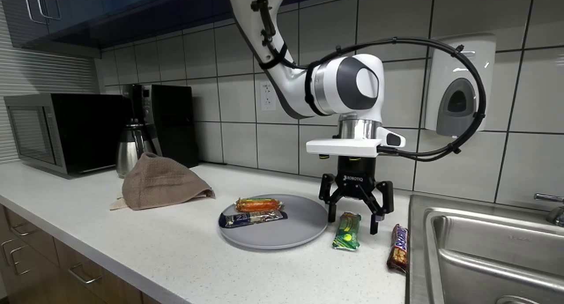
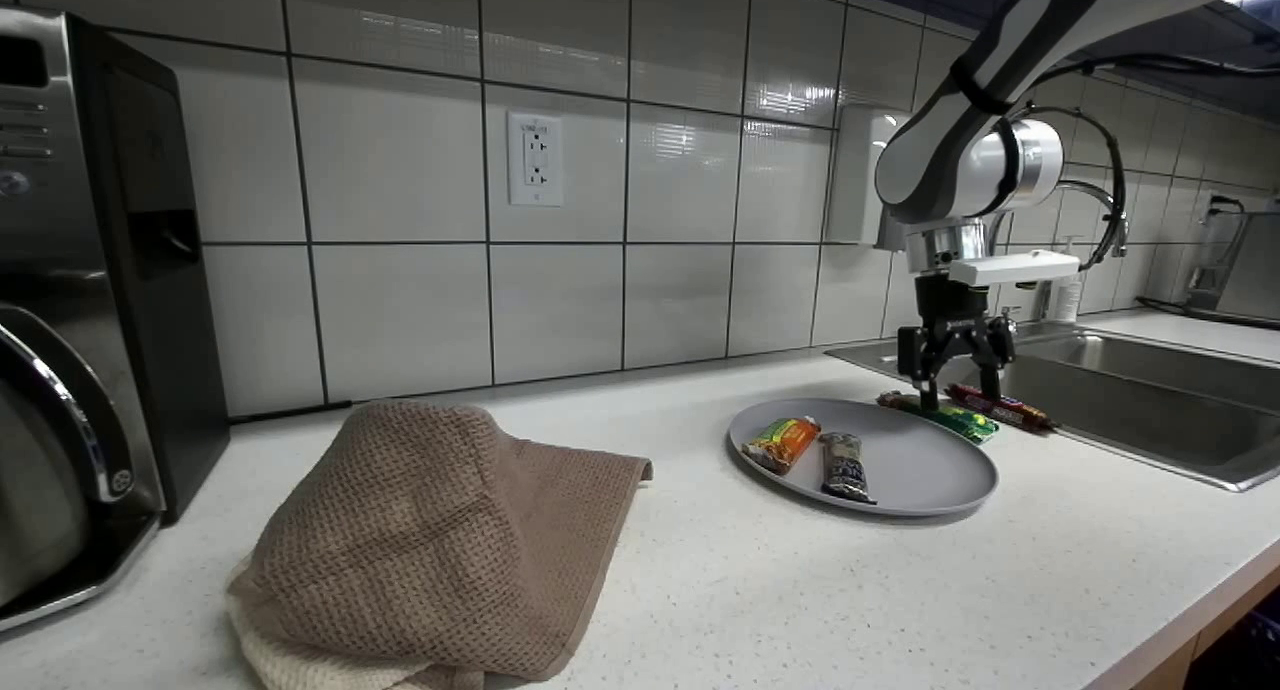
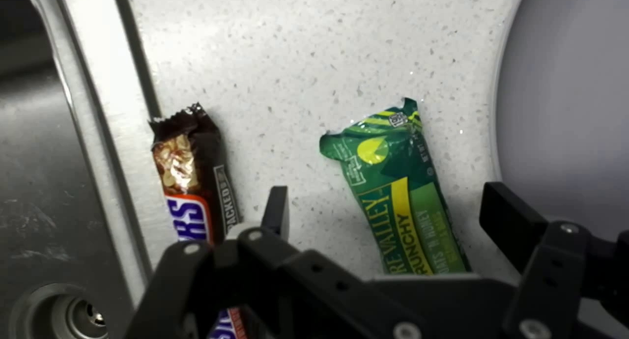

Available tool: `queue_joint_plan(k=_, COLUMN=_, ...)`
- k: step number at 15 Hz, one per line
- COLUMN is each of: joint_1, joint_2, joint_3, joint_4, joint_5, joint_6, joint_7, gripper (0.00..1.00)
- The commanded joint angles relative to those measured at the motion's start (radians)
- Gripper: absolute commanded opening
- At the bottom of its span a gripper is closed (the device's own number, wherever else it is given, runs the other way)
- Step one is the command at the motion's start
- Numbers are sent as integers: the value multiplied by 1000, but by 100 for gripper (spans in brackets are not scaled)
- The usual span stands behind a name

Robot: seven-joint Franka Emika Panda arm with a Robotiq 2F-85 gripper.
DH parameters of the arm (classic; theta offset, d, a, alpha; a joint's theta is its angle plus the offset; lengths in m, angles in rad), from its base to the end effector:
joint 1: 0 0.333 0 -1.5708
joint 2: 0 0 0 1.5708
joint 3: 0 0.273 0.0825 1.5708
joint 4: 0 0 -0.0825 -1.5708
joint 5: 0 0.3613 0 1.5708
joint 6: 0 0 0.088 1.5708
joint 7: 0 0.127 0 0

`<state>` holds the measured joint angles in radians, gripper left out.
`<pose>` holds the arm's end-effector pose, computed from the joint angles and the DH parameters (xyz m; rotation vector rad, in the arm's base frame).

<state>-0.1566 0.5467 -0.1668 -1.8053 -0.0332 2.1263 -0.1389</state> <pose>0.5550 -0.1866 0.1884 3.0495 -0.2283 -0.3679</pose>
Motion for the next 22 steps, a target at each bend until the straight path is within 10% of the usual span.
queue_joint_plan(k=1, joint_1=-28, joint_2=21, joint_3=22, joint_4=47, joint_5=-9, joint_6=-49, joint_7=-25, gripper=100)
queue_joint_plan(k=7, joint_1=-31, joint_2=31, joint_3=22, joint_4=60, joint_5=-9, joint_6=-60, joint_7=-28, gripper=95)
queue_joint_plan(k=8, joint_1=-32, joint_2=32, joint_3=23, joint_4=62, joint_5=-8, joint_6=-61, joint_7=-30, gripper=74)
queue_joint_plan(k=17, joint_1=-44, joint_2=36, joint_3=32, joint_4=76, joint_5=7, joint_6=-73, joint_7=-49, gripper=17)
queue_joint_plan(k=22, joint_1=-45, joint_2=38, joint_3=37, joint_4=81, joint_5=4, joint_6=-76, joint_7=-57, gripper=17)
